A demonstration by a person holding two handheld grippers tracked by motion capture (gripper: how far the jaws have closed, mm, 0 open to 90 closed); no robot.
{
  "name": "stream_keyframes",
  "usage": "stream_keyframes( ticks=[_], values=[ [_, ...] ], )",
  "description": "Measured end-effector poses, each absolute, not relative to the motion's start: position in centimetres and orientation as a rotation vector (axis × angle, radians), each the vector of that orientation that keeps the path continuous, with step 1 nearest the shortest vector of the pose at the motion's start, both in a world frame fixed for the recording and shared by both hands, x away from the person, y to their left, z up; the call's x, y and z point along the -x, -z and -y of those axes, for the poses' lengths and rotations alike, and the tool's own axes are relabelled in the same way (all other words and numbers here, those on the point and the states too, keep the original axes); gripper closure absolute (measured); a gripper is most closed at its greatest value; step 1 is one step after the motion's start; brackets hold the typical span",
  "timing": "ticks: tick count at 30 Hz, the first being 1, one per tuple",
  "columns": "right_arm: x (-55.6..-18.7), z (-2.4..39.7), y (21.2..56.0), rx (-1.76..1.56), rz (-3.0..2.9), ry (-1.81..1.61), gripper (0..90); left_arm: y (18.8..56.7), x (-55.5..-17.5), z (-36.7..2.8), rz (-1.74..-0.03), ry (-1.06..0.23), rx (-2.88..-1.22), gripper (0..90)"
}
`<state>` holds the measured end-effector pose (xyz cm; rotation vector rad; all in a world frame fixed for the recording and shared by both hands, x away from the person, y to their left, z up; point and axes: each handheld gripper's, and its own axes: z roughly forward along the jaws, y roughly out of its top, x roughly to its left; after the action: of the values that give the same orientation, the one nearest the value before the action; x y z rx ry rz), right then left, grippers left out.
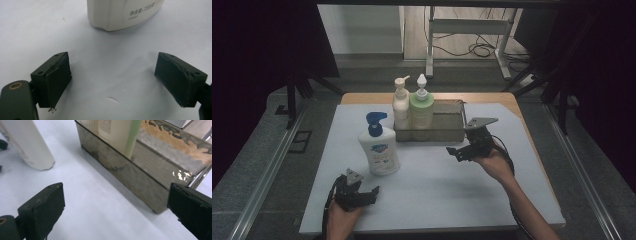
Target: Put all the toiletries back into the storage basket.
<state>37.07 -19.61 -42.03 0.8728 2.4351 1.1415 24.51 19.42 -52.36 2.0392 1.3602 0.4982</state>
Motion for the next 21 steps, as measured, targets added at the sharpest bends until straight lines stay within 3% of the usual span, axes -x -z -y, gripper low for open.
stream_keyframes(
  ticks=[21],
  values=[
    [-32.5, 23.7, 45.3, -0.938, -2.425, -1.115, 1.4, 50.9, -24.4, -19.7, -1.355, -0.507, -2.025, 14.4]
  ],
)
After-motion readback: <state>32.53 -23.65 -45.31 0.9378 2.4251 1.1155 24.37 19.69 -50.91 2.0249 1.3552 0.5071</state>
